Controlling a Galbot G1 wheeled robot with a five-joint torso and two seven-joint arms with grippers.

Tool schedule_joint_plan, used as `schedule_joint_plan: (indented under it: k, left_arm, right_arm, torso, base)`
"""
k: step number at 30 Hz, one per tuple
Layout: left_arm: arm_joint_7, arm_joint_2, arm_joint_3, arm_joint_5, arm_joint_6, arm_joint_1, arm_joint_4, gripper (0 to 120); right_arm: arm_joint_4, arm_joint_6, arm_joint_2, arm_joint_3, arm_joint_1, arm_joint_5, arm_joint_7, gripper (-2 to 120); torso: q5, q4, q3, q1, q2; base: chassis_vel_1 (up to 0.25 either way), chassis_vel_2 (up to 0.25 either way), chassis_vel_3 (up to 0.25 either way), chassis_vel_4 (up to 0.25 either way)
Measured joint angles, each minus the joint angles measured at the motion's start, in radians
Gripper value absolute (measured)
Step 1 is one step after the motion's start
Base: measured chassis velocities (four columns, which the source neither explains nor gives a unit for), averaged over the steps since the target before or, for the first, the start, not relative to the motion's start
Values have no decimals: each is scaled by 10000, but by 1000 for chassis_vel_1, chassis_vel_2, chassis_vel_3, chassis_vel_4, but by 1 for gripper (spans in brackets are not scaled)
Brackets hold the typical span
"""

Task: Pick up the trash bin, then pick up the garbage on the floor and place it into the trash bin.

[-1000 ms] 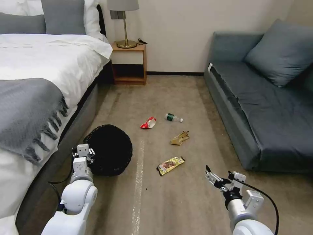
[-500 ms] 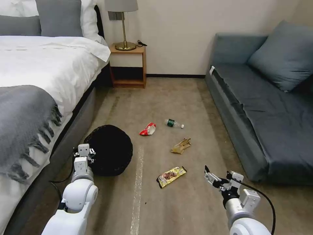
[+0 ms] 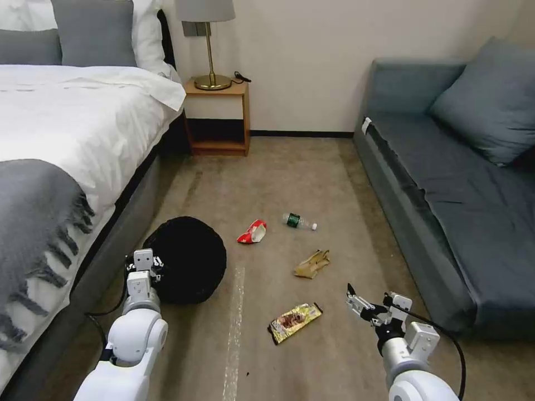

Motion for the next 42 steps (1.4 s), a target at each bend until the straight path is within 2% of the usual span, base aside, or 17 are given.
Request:
schedule_joint_plan:
  k: [15,23,27,29,31,32,33,37,38,42]
  left_arm:
    - [30,-2,-12,-2,-70,-45,97,5]
    - [94,12,-14,-44,-110,-75,93,5]
    - [141,68,-69,-63,-160,-69,117,5]
    - [156,85,-71,-63,-165,-91,146,5]
    - [201,131,-31,-63,-181,-198,230,5]
    - [287,163,19,-62,-234,-305,302,5]
    - [287,163,19,-62,-234,-305,302,5]
    - [544,126,-17,3,-486,-278,279,5]
    - [544,126,-17,3,-486,-278,279,5]
    - [718,85,-70,185,-669,-191,184,5]
  right_arm:
    - [-82,27,-71,-25,35,-114,3,100]
    - [-242,-96,-740,2,181,-413,-33,100]
    - [-503,-455,-1476,133,554,-340,-240,100]
    - [-558,-517,-1611,157,630,-335,-311,100]
    - [-640,-662,-1904,230,725,-328,-468,100]
    - [-695,-962,-2288,277,832,-218,-627,100]
    - [-695,-962,-2288,277,832,-218,-627,100]
    - [-1034,-1496,-3704,20,1509,16,-1122,100]
    - [-1034,-1496,-3704,20,1509,16,-1122,100]
    - [-1611,-1836,-5069,-529,2368,192,-1589,100]
  torso:
    - [0,0,0,0,0]
    - [1,-2,1,1,-1]
    - [2,-1,-1,0,0]
    - [3,1,-1,0,0]
    - [2,4,-1,0,1]
    - [1,-1,-1,0,2]
    - [1,-1,-1,0,2]
    - [2,0,0,0,1]
    - [2,0,0,0,1]
    - [3,1,0,0,1]
  base:
    - [-119,113,122,-118]
    - [-95,87,91,-66]
    - [0,0,0,0]
    - [0,0,0,0]
    - [0,0,0,0]
    - [0,0,0,0]
    - [0,0,0,0]
    - [0,0,0,0]
    - [0,0,0,0]
    - [0,0,0,0]
